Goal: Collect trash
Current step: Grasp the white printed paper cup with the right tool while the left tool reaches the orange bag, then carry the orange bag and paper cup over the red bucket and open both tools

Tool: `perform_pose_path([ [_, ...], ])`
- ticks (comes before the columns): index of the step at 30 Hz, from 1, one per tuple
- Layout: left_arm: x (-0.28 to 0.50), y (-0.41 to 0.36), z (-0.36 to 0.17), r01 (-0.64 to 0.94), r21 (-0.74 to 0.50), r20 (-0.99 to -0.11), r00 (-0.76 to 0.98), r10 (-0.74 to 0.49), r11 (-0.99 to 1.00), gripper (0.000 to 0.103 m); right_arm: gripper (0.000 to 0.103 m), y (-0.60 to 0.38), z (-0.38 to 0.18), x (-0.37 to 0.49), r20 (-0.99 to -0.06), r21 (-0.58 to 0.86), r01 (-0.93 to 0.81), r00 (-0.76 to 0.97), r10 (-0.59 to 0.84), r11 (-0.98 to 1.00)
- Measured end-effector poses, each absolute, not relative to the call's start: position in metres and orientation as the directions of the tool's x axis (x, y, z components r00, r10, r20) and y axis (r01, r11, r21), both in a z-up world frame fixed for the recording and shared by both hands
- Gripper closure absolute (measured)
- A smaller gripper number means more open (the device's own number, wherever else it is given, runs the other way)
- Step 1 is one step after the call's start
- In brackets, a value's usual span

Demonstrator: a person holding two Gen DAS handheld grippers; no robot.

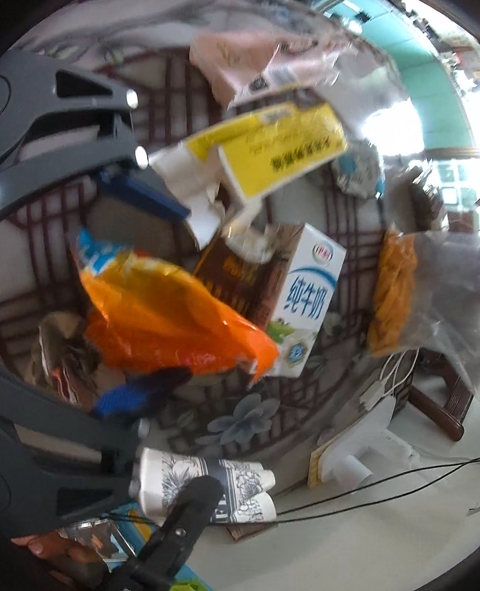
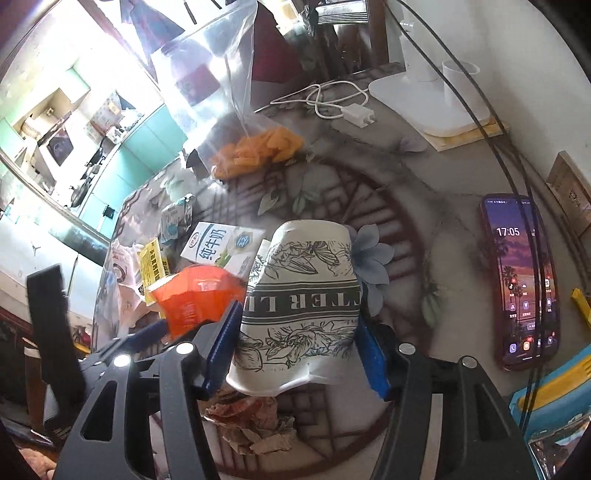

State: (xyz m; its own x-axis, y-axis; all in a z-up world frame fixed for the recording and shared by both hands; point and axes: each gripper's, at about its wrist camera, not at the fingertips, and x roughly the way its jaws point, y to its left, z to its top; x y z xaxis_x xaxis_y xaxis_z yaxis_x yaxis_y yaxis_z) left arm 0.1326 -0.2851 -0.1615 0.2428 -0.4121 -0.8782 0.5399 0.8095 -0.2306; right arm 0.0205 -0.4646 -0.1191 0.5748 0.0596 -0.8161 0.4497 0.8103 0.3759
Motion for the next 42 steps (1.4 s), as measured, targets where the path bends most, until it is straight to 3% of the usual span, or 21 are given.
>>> perform_pose_path([
  [2,0.131,-0.287,-0.159,0.552,-0.250,-0.871,0.230,-0.434,0.796,0.053,0.045,-0.461,-0.118,0.021,-0.816,0.374,0.446,0.575,0.060,0.813],
  [6,0.123,-0.280,-0.145,0.581,-0.242,-0.859,0.244,-0.449,0.777,0.060,0.045,-0.450,-0.109,0.021,-0.809,0.364,0.423,0.585,0.056,0.830],
  [14,0.105,-0.214,-0.092,0.533,-0.244,-0.804,0.356,-0.477,0.810,0.060,0.045,-0.402,-0.068,0.021,-0.771,0.337,0.314,0.633,0.069,0.887],
  [22,0.079,-0.126,-0.055,0.408,-0.131,-0.795,0.501,-0.341,0.904,0.060,0.045,-0.333,-0.038,0.017,-0.743,0.310,0.173,0.657,0.125,0.935],
  [42,0.067,0.064,-0.047,0.154,-0.111,-0.763,0.620,-0.184,0.982,0.060,0.045,-0.143,-0.019,0.036,-0.735,0.230,-0.100,0.634,0.240,0.968],
])
